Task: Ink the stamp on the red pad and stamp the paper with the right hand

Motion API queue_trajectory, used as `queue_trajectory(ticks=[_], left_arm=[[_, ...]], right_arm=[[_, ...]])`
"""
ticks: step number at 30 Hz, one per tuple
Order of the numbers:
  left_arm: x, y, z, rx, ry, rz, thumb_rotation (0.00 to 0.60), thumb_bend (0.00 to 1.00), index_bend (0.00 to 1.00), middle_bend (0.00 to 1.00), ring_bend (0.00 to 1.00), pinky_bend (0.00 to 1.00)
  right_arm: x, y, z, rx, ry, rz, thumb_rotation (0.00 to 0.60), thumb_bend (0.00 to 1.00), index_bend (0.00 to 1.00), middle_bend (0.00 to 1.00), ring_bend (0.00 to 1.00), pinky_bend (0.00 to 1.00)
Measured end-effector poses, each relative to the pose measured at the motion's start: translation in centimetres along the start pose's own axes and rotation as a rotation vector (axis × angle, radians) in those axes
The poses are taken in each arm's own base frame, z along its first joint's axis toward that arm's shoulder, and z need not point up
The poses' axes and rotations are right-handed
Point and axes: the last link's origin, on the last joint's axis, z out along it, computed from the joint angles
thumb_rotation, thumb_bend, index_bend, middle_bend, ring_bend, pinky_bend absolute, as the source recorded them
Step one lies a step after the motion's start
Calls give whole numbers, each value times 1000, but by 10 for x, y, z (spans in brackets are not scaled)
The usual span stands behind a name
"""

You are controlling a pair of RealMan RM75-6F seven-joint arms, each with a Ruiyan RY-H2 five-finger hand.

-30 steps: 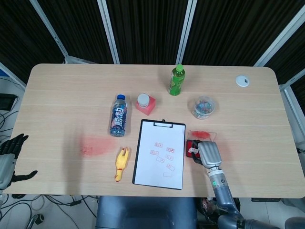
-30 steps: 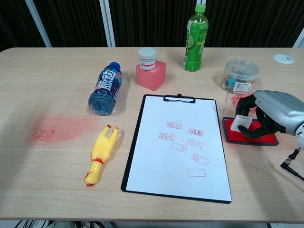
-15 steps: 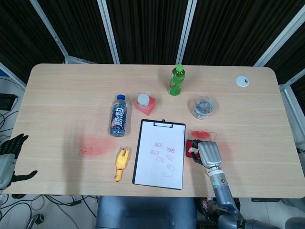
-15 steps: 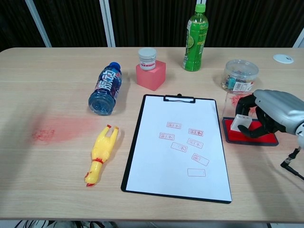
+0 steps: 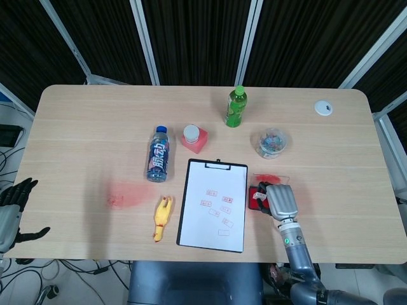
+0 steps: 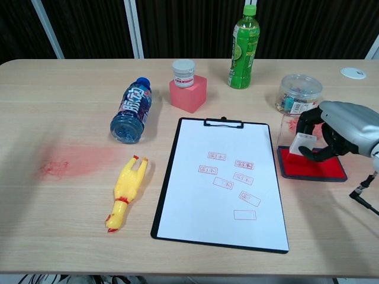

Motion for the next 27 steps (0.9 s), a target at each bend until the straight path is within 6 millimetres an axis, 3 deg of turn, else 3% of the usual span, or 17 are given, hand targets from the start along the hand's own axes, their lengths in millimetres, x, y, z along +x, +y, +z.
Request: queue_trajectory(ticks=[18, 27], left_arm=[[0, 0, 0, -1, -2, -2, 600, 0, 0, 0, 0, 0], [0, 0, 0, -4, 0, 2, 600, 0, 0, 0, 0, 0]], right_arm=[[-13, 10, -3, -32, -38, -22, 600, 614, 782, 687, 756, 858], [-9, 8, -1, -25, -22, -14, 600, 614, 782, 688, 756, 858]])
